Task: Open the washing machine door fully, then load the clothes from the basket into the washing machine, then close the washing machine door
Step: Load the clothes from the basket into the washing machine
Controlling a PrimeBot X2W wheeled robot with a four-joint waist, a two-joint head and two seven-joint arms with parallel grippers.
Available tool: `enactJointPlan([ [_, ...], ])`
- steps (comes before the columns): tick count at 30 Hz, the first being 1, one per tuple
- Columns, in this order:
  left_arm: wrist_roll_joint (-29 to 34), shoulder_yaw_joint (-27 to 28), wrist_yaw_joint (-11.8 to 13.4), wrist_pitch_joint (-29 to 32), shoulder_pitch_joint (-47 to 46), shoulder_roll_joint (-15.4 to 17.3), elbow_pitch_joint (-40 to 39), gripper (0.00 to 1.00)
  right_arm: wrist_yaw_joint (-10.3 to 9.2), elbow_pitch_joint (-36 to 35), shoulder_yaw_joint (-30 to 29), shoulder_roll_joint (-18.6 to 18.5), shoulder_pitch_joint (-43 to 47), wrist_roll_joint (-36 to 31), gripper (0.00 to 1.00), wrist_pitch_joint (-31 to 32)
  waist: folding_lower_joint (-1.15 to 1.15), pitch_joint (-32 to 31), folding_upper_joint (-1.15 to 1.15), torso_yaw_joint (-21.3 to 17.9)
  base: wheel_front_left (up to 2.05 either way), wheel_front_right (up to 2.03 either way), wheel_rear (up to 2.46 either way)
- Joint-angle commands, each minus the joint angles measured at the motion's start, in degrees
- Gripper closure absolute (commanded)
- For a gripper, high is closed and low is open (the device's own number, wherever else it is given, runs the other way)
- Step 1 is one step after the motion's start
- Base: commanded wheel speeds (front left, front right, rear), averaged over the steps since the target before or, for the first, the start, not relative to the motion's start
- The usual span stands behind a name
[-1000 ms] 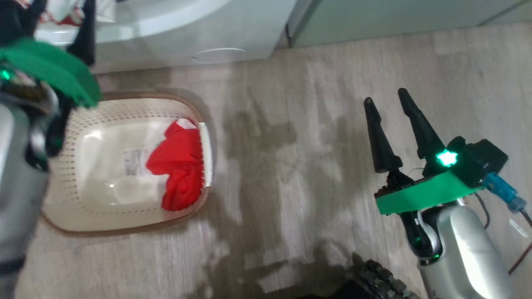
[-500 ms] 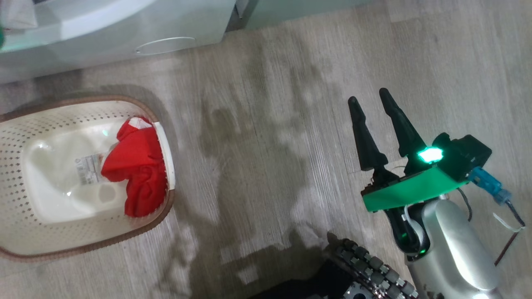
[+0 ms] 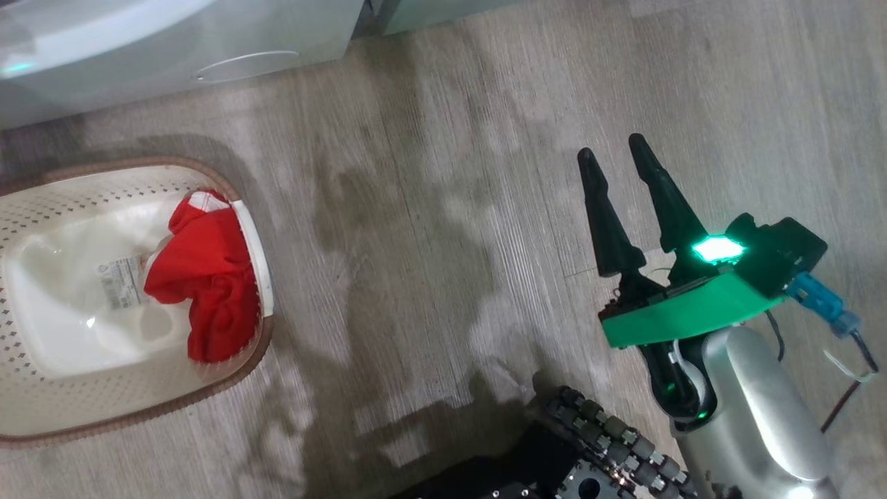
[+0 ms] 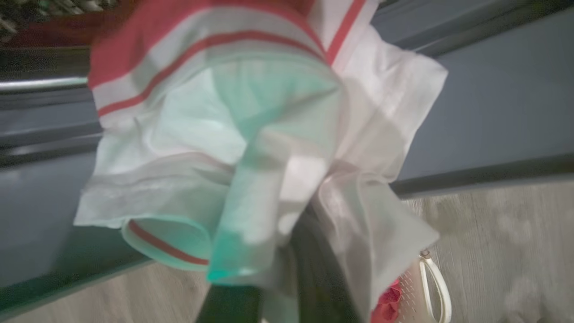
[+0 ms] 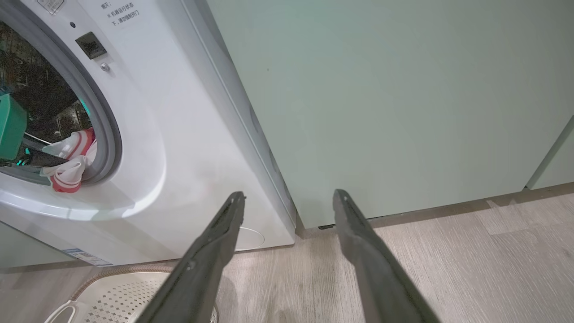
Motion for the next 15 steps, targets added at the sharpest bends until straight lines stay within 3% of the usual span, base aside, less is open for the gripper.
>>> enactJointPlan([
  [1,0.8,1.6,0.2,0.5,-1.5,3.8,-1.7,1.00,0.00,-1.9,1.1,-0.3,0.5,0.5,0.00,-0.5,0.00,0.2,0.00,-0.1,0.00,0.00,0.00],
  [6,4.1,2.7,2.2,-8.0,-3.6,4.6,-4.5,1.00,0.00,-2.6,1.4,-0.3,0.6,0.9,0.00,-0.5,0.00,1.2,0.00,-0.7,0.00,0.00,0.00],
  [10,6.6,3.2,2.3,-15.8,-6.1,5.1,-5.4,1.00,0.00,-2.9,1.8,-0.3,0.3,1.3,0.00,-0.5,0.00,2.7,0.00,-1.4,0.00,0.00,0.00],
  [15,10.4,3.5,1.8,-29.7,-10.2,5.2,-4.5,1.00,0.00,-3.5,2.1,-0.3,-0.2,1.7,0.00,-0.5,0.00,5.6,0.00,-2.4,0.00,0.00,0.00],
])
